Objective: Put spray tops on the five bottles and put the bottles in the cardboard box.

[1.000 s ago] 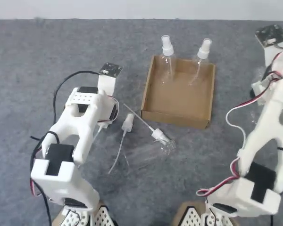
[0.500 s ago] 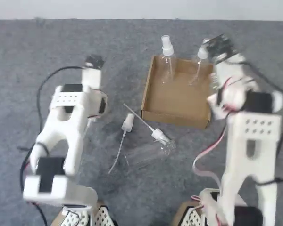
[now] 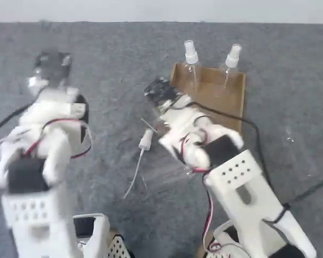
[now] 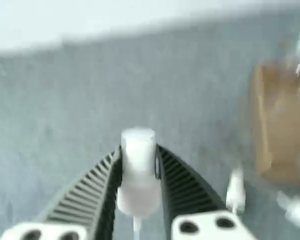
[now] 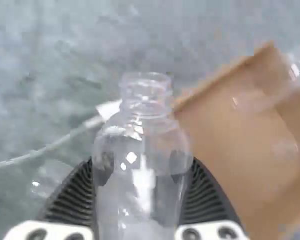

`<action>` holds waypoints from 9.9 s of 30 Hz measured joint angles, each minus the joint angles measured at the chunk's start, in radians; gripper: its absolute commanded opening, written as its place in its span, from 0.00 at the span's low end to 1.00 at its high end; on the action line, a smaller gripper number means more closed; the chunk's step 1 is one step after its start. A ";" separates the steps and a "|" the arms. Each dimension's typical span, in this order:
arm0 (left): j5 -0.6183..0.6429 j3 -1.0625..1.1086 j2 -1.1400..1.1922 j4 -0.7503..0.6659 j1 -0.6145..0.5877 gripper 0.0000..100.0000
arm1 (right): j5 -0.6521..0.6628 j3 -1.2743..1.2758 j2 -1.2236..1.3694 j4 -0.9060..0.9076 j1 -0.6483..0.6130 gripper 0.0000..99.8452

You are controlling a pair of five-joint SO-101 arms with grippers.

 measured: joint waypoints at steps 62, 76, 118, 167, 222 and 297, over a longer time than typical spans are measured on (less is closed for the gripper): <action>0.423 0.199 -0.069 -0.310 0.295 0.01 | -0.295 0.631 -0.270 -0.908 -0.230 0.01; 0.354 0.210 -0.100 -0.264 0.345 0.12 | -0.322 0.644 -0.276 -0.914 -0.203 0.01; 0.233 0.252 -0.149 -0.322 0.222 0.12 | -0.330 0.654 -0.308 -0.902 -0.176 0.01; 0.160 0.936 -0.721 -0.456 0.367 0.29 | -0.330 -0.094 -0.081 -0.249 -0.103 0.01; 0.160 1.013 -0.712 -0.503 0.292 0.01 | -0.328 0.270 0.827 -1.668 0.284 0.01; 0.160 1.013 -0.718 -0.503 0.292 0.01 | -0.267 0.348 0.799 -1.676 0.249 0.17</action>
